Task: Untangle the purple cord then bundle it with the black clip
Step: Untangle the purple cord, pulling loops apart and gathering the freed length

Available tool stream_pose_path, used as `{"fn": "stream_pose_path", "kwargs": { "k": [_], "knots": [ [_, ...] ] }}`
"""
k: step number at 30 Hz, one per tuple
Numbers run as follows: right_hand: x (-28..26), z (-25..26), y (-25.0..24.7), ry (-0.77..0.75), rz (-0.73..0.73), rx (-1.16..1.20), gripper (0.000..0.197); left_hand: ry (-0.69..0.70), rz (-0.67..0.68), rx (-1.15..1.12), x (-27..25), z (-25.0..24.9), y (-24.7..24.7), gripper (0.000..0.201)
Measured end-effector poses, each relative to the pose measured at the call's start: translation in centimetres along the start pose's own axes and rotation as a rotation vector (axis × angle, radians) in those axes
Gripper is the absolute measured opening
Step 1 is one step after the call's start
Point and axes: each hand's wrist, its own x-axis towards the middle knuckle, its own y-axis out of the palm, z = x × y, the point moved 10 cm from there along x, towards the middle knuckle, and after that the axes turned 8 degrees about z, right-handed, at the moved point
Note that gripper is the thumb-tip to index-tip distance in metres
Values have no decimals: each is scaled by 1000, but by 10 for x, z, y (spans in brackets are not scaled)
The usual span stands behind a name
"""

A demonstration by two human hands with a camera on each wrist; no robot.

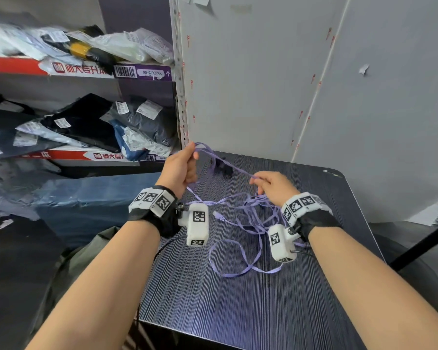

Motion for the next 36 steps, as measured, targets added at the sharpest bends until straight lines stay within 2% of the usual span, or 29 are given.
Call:
{"fn": "stream_pose_path", "kwargs": {
  "k": [3, 5, 7, 10, 13, 24, 31, 36],
  "knots": [
    [6, -16, -16, 115, -93, -112, 24, -5, -25, 8, 0, -2, -3, 42],
    [4, -15, -32, 195, -218, -351, 26, 0, -24, 20, -1, -2, -2, 42],
    [3, -1, -40, 193, -312, -488, 28, 4, -16, 12, -1, -3, 2, 41],
    [5, 16, -45, 82, -341, -289, 27, -2, -2, -6, -1, -7, 5, 42],
    [0, 27, -63, 8, -453, -141, 26, 5, 4, 32, -1, -14, 7, 43],
    [-1, 64, -111, -19, -576, -157, 32, 92, -5, 9, 7, -47, 27, 43],
    [-15, 105, -139, -195, -626, 97, 30, 142, 0, 14, 2, -77, 43, 42],
    [-22, 131, -157, -214, -655, 156, 28, 195, 21, 41, -6, -112, 62, 42]
  ]
}}
